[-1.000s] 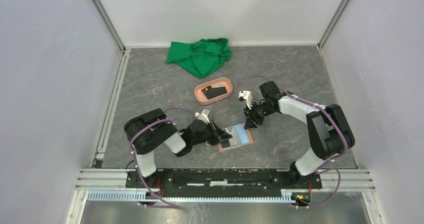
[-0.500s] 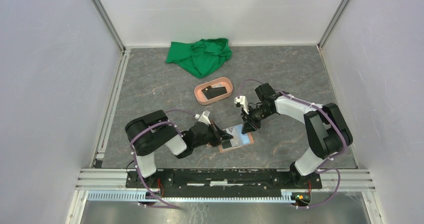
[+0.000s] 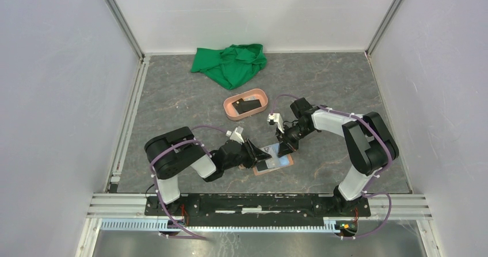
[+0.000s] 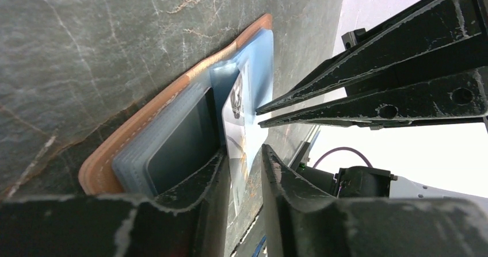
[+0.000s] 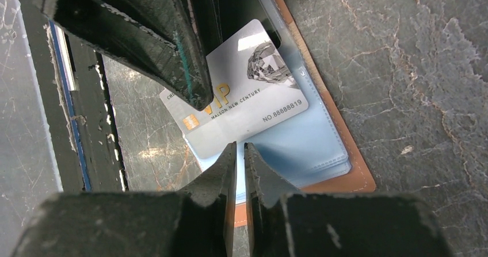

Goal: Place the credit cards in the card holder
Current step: Insert the credit card into the card holder.

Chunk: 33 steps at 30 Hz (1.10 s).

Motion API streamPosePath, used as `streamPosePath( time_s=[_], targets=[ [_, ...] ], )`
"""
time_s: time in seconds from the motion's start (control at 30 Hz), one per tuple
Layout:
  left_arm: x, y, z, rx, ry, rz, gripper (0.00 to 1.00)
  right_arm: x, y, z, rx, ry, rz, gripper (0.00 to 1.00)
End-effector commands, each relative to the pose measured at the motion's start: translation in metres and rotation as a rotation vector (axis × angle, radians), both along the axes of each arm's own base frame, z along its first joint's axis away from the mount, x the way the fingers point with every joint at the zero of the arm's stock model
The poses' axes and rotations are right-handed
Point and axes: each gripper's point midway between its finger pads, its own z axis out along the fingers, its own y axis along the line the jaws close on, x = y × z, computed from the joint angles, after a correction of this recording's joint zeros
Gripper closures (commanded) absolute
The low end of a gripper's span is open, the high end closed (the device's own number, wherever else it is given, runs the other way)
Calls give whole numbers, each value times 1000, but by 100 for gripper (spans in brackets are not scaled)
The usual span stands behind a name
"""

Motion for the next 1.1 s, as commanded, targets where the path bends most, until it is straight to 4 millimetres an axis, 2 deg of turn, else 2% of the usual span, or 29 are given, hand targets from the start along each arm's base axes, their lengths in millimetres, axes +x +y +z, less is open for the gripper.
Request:
streamPosePath(
  time_s=[0.0, 0.37, 0.67, 0.9, 1.07],
  targets=[
    [-6, 12, -15, 71, 38, 17, 64, 10, 7, 6, 17, -26, -1, 85],
    [-6, 17, -16, 140, 27, 12, 52, 13, 5, 1, -5, -25, -14, 86],
    [-4, 26, -17, 199, 14, 29, 53, 13, 5, 2, -5, -24, -17, 87],
    [-2, 18, -16, 201, 7, 7, 55, 13, 5, 2, -6, -23, -19, 87],
    [-2, 11, -14, 189, 9, -18, 61, 13, 5, 3, 0, -24, -17, 87]
  ],
)
